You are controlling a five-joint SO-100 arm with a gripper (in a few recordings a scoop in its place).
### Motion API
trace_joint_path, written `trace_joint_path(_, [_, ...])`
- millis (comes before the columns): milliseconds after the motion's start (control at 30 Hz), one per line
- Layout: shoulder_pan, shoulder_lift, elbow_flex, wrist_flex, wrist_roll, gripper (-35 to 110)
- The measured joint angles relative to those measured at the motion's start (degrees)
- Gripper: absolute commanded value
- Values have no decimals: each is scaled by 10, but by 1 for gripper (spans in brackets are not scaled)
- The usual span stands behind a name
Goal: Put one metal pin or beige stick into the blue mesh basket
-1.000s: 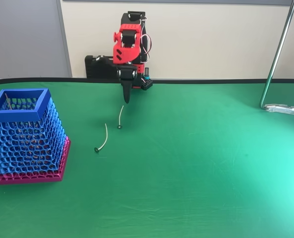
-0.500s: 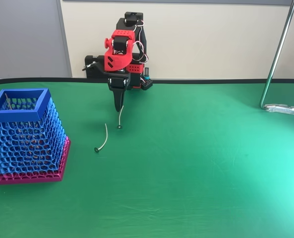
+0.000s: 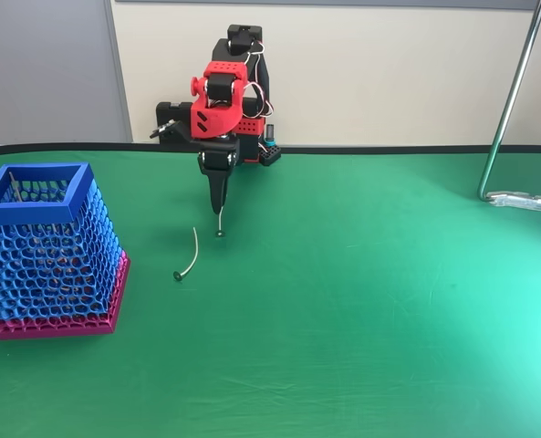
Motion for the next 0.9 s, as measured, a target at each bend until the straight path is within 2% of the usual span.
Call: trace_joint_path(900, [-15, -120, -60, -1, -5, 21])
